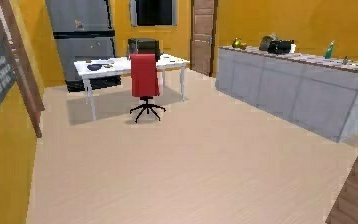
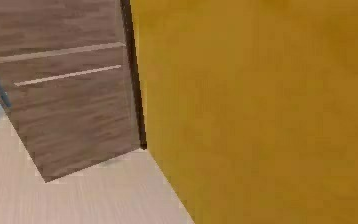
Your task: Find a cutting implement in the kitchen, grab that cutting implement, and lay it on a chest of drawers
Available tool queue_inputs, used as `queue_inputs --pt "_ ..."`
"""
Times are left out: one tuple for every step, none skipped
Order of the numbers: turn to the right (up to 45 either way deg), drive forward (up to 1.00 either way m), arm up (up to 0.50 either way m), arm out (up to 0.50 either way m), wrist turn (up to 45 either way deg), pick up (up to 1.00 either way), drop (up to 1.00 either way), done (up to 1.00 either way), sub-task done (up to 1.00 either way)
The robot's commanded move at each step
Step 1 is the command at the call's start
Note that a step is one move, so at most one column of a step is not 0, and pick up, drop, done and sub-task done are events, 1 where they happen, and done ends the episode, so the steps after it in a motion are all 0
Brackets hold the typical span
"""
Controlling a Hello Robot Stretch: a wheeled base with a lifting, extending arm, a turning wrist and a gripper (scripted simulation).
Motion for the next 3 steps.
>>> queue_inputs --pt "9.0 0.00 0.00 0.00 0.0 0.00 0.00 0.00 0.00" --pt "0.0 0.15 0.00 0.00 0.0 0.00 0.00 0.00 0.00" --pt "15.0 0.00 0.00 0.00 0.0 0.00 0.00 0.00 0.00"
